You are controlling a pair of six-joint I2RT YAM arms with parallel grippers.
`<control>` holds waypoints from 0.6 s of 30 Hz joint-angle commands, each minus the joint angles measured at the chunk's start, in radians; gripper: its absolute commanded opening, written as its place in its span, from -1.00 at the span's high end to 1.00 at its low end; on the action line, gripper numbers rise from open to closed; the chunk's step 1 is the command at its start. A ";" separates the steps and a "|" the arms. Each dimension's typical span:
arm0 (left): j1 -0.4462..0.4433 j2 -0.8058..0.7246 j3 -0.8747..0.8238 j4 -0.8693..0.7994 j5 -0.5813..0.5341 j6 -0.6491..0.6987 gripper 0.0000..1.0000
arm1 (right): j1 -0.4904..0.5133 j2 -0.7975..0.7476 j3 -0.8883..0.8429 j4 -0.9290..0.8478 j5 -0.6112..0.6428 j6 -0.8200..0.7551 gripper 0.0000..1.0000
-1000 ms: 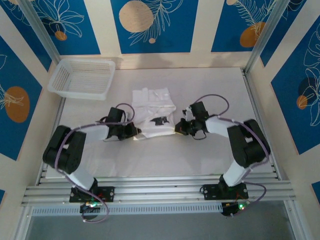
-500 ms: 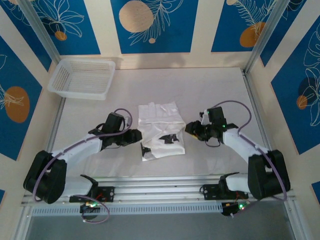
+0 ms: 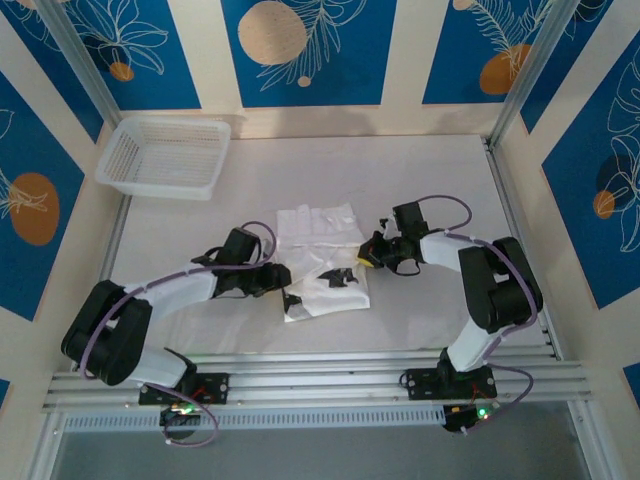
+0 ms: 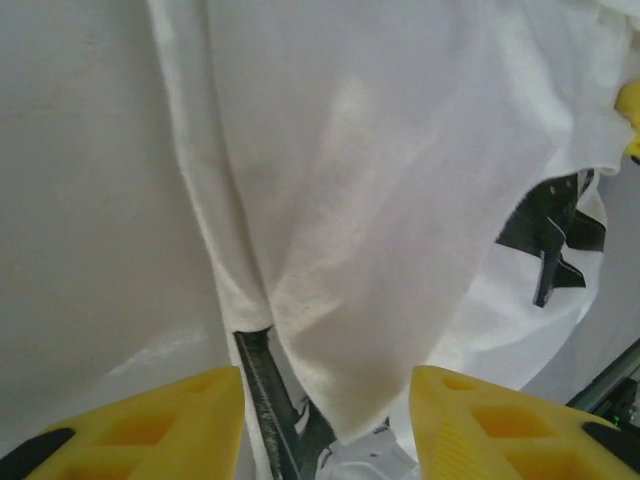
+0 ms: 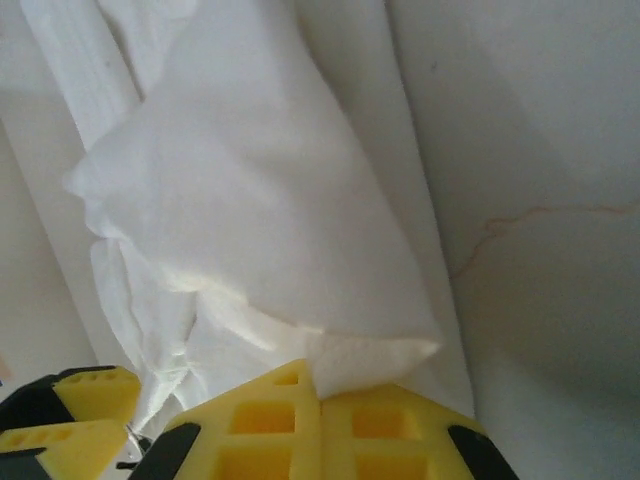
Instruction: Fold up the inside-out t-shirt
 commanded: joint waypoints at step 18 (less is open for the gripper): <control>-0.052 0.082 0.103 0.041 0.026 -0.042 1.00 | 0.027 -0.085 0.022 -0.057 0.022 0.027 1.00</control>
